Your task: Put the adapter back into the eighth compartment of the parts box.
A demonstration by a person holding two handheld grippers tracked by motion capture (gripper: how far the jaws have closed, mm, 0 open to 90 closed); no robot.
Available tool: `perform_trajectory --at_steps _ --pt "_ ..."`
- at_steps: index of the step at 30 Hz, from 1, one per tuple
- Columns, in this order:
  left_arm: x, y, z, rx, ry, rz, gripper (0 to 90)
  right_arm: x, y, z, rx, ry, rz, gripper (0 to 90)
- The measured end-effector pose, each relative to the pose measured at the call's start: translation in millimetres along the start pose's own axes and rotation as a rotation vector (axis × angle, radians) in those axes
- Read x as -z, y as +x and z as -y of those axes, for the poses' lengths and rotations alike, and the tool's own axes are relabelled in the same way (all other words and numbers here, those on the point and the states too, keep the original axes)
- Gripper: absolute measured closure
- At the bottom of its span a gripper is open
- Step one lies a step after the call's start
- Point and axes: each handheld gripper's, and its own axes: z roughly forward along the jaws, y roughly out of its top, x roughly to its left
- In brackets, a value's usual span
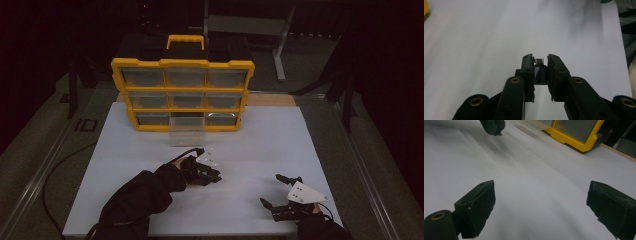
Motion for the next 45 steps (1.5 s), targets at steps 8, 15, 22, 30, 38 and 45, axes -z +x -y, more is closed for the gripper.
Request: perform_trajectory --at_steps 8,15,22,30,38,45 --pt "9.9 1.7 -3.6 -0.013 0.01 -0.014 75.8 0.3 -0.3 -0.2 0.002 -0.005 0.004 8.4" --pt "17.9 3.3 -5.6 -0.018 0.012 -0.019 75.8 -0.1 0.0 0.1 0.001 0.001 0.001 8.3" --pt "27.1 5.7 -11.0 -0.024 0.008 -0.033 75.8 0.1 -0.1 -0.1 0.001 -0.001 0.002 8.3" --pt "37.0 9.2 -16.5 -0.025 0.01 -0.04 75.8 0.1 -0.2 -0.1 0.0 -0.003 0.003 8.3" --pt "46.9 13.2 -21.7 -0.019 0.006 -0.057 75.8 0.2 0.0 -0.2 -0.002 -0.003 0.004 8.3" --pt "55.9 17.6 -25.6 -0.017 0.008 -0.078 75.8 0.2 -0.1 -0.1 -0.001 -0.003 0.004 8.3"
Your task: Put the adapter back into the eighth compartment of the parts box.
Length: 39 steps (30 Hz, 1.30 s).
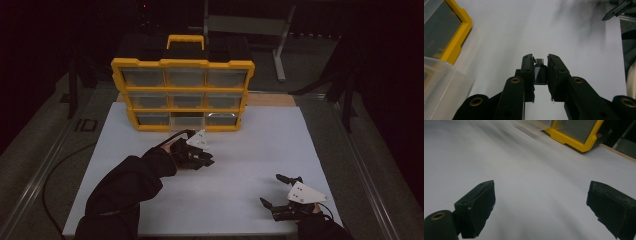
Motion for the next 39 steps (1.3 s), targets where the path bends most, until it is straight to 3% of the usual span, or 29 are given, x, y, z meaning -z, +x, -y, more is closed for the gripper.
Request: perform_trajectory --at_steps 8,39 --pt "7.3 7.1 -4.3 0.009 0.008 -0.026 75.8 0.1 0.0 0.0 0.0 0.0 0.0 8.3" --pt "36.2 39.5 -11.6 0.099 -0.054 -0.122 75.8 0.2 0.1 -0.3 0.003 0.002 0.0 8.3"
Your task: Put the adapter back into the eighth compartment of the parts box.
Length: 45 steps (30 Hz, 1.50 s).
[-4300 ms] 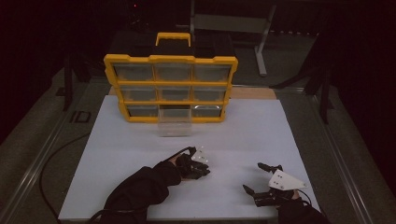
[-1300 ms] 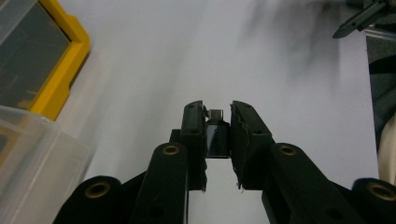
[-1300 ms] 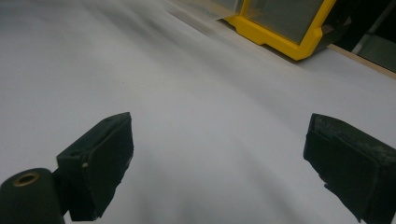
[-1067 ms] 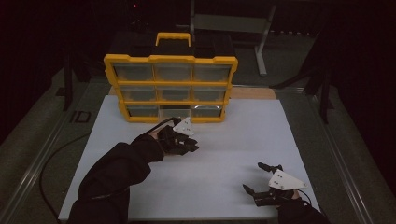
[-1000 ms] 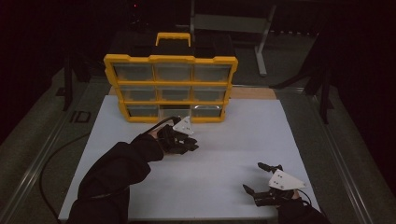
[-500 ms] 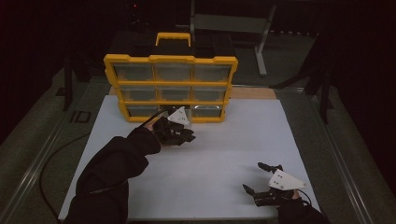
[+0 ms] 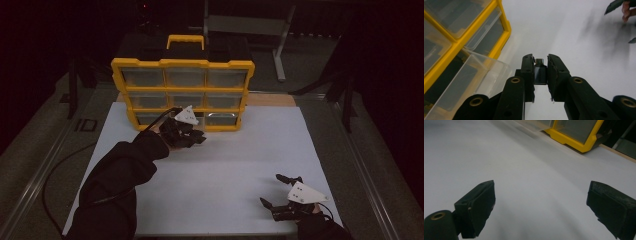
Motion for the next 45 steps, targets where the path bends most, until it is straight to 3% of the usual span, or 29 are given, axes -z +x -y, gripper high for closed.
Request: perform_trajectory --at_steps 8,15,27,45 --pt "5.8 9.2 -2.8 0.03 -0.019 -0.037 75.8 0.0 0.1 0.1 0.0 -0.001 0.0 8.3" --pt "6.2 18.3 -3.3 0.082 -0.031 -0.071 75.8 0.0 -0.2 0.1 0.001 -0.003 0.0 8.4" --pt "4.2 28.3 -1.6 0.15 -0.056 -0.156 75.7 0.1 -0.5 0.1 0.002 -0.005 0.0 8.3" --pt "-9.5 37.6 14.1 0.2 -0.102 -0.215 75.7 -0.1 0.2 0.0 0.0 -0.001 -0.002 8.4"
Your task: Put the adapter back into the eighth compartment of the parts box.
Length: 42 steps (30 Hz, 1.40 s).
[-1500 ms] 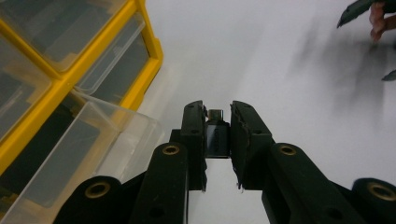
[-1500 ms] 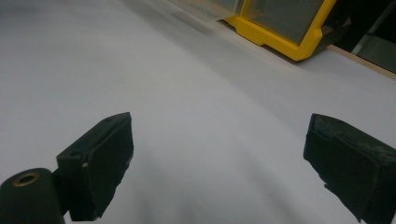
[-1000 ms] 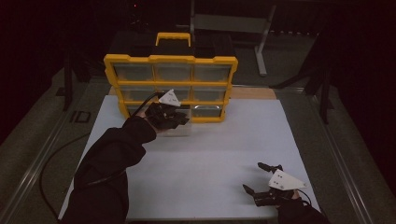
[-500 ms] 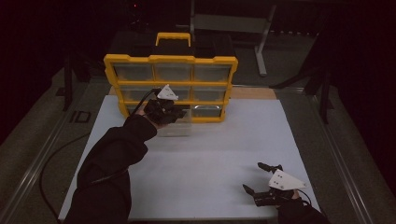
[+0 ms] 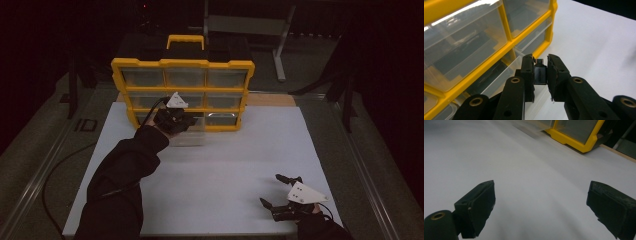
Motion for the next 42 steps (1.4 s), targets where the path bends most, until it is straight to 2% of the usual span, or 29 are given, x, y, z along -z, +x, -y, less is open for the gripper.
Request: perform_trajectory --at_steps 1,9,12,15,23,33,42 --pt "-0.8 0.8 0.9 0.012 -0.002 0.004 75.7 0.1 -0.1 0.0 0.0 -0.001 0.0 8.3" --pt "-8.4 6.3 7.7 0.031 0.012 -0.003 75.7 0.0 -0.2 0.1 0.0 -0.003 0.0 8.3" --pt "-10.3 7.1 10.2 0.037 -0.001 0.011 75.7 -0.1 -0.2 0.2 -0.001 -0.003 -0.001 8.3" --pt "-12.7 7.4 11.9 0.043 -0.002 0.007 75.7 -0.1 -0.1 0.2 -0.001 -0.002 -0.001 8.3" --pt "-19.9 8.3 14.5 0.051 0.007 -0.008 75.7 -0.1 -0.4 0.2 0.0 -0.004 -0.001 8.3" --pt "-25.6 9.3 16.4 0.054 0.013 -0.009 75.7 0.1 -0.7 0.2 0.001 -0.006 0.0 8.3" --pt "-29.6 10.8 19.3 0.073 0.027 -0.01 75.6 1.0 -1.0 0.0 -0.002 -0.011 0.001 8.3"
